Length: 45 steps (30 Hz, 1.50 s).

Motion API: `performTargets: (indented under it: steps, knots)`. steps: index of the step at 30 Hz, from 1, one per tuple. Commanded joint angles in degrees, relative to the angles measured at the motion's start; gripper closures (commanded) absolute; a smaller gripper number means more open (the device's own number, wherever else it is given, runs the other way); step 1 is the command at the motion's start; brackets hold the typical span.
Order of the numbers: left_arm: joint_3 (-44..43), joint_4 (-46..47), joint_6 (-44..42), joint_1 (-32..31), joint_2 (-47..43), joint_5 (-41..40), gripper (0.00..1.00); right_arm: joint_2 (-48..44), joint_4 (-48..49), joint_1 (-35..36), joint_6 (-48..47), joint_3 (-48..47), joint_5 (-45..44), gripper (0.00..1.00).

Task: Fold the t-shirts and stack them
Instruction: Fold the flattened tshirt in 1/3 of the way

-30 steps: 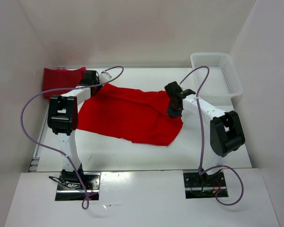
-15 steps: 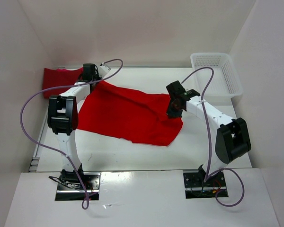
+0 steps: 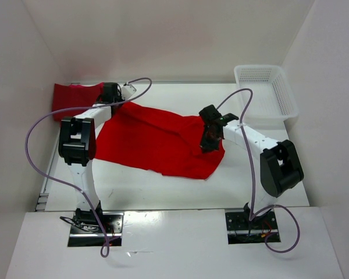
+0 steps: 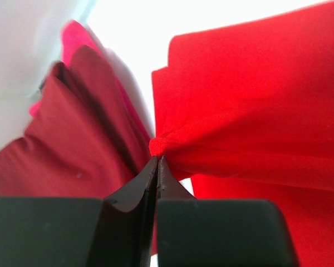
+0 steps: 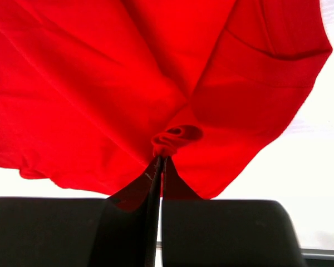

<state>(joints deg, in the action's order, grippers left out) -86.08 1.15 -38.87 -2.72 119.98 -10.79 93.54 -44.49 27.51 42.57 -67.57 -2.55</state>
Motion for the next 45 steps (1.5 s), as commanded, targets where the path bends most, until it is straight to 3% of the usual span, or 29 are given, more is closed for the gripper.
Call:
performTargets:
  steps: [1, 2, 5, 6, 7, 8, 12, 15, 19, 24, 29, 35, 38, 41, 42, 45]
  knots:
    - [2.0, 2.6, -1.4, 0.2, 0.3, -1.0, 0.98, 0.6, 0.9, 0.4, 0.1, 1.0, 0.1, 0.99]
    - [2.8, 2.6, -1.4, 0.2, 0.3, -1.0, 0.96, 0.6, 0.9, 0.4, -0.4, 1.0, 0.1, 0.97]
    - [4.2, 2.6, -1.4, 0.2, -0.4, -1.5, 0.82, 0.6, 0.9, 0.4, -1.0, 1.0, 0.6, 0.64]
    - [4.3, 2.6, -1.4, 0.2, -0.9, -1.5, 0.70, 0.6, 0.9, 0.4, -1.9, 1.0, 0.6, 0.52]
    - [5.0, 2.6, -1.4, 0.2, -0.9, -1.5, 0.53, 0.0, 0.9, 0.4, -2.4, 0.5, 0.6, 0.34]
    - [5.0, 2.0, -1.4, 0.2, -2.2, -1.5, 0.28, -0.5, 0.9, 0.4, -3.2, 0.5, 0.6, 0.30]
    - [2.0, -2.6, 4.3, 3.6, -4.5, 1.1, 0.14, -9.0, 1.2, 0.4, -3.4, 0.0, -2.4, 0.24]
    - [-3.8, -7.8, 8.7, 5.8, -4.2, 6.4, 0.14, -11.4, 2.5, -2.3, 0.1, 1.6, -4.9, 0.26]
    - [-8.5, -10.7, 9.9, 5.8, -0.1, 5.9, 0.14, -3.5, 1.8, -5.3, 3.2, 2.1, -12.6, 0.28]
    - [-13.2, -14.5, 14.7, 5.8, 4.7, 3.2, 0.14, 3.0, 3.3, -7.5, 5.5, 2.8, -14.1, 0.26]
    - [-7.4, -15.0, 15.8, 5.8, 1.6, 1.6, 0.13, 2.4, 6.3, -12.6, 6.2, 8.1, -11.1, 0.22]
    - [3.3, -17.5, 17.5, 7.5, -4.3, 4.5, 0.12, 3.8, 9.2, -13.1, 6.2, 11.3, -5.5, 0.22]
    - [5.5, -18.2, 19.9, 8.9, -5.0, 5.1, 0.12, 4.4, 10.5, -13.1, 6.2, 12.7, -3.6, 0.29]
    - [7.0, -19.3, 20.6, 10.1, -5.0, 6.8, 0.12, 5.6, 11.3, -13.7, 6.2, 13.3, -2.8, 0.60]
    - [7.5, -19.3, 20.6, 10.1, -5.0, 7.4, 0.12, 5.6, 11.8, -14.8, 5.6, 13.3, -2.8, 0.80]
    - [8.2, -19.3, 21.1, 10.1, -6.3, 7.9, 0.11, 5.6, 11.8, -18.1, 3.1, 10.5, -4.5, 1.00]
